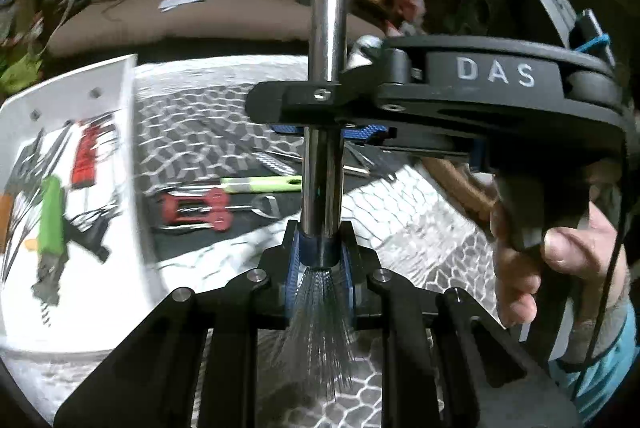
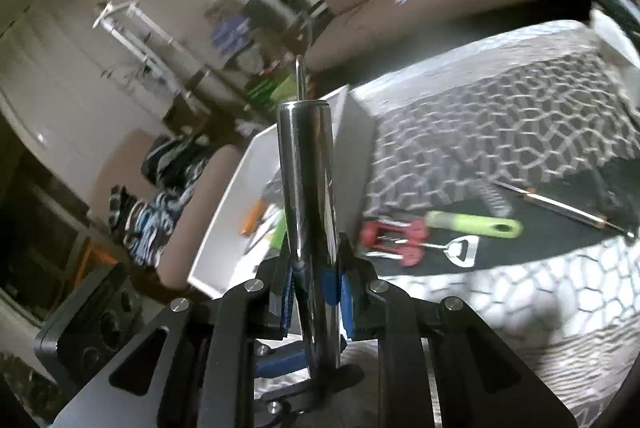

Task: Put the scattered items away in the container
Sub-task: 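Carry the wire brush with both grippers over the tray and lower it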

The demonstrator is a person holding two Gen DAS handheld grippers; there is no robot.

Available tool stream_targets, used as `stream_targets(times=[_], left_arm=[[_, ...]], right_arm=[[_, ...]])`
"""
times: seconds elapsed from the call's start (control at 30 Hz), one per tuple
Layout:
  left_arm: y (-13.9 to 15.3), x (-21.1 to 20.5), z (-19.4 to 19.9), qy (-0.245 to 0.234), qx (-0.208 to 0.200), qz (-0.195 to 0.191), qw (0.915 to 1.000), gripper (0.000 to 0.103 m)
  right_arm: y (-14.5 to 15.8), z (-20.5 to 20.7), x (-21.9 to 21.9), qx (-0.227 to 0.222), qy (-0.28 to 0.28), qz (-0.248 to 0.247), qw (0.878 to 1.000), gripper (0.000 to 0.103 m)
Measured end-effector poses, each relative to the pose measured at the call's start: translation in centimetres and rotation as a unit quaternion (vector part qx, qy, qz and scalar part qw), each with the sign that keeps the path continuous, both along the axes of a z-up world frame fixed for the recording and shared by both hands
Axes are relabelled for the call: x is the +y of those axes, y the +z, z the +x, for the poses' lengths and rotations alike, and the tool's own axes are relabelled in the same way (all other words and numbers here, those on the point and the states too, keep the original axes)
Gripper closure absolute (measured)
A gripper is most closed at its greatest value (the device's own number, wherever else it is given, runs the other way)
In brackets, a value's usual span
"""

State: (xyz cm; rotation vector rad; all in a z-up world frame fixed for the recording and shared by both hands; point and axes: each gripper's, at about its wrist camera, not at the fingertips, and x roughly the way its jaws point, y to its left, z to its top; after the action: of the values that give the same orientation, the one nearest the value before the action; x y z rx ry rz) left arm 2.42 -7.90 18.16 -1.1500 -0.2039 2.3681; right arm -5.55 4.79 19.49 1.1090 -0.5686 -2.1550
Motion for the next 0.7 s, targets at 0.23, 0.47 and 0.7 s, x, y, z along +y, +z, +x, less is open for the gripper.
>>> stream_targets(times=[0.23,0.47,0.7], left_arm=[[0.9,-9.9,-0.8,0.061,-0.012,0.021,0.9978,0.086],[-1.4,-17.4,-3.6,0.089,-0.044,-0.003,0.9950,0.086],[-5.6,-20.0,-7.8,0.090,-0.088,-0.016,0.9919,0.085]], right_arm=[[1.9,-3.3,-9.2,-0.036,0.050,-0.006,0.998,0.083],[0.2,-6.9,-18.7,-0.059,0.083,0.016,0.995,0.085],[-4.9,-10.8,-23.3,-0.098,0.072,0.040,0.992,0.084]])
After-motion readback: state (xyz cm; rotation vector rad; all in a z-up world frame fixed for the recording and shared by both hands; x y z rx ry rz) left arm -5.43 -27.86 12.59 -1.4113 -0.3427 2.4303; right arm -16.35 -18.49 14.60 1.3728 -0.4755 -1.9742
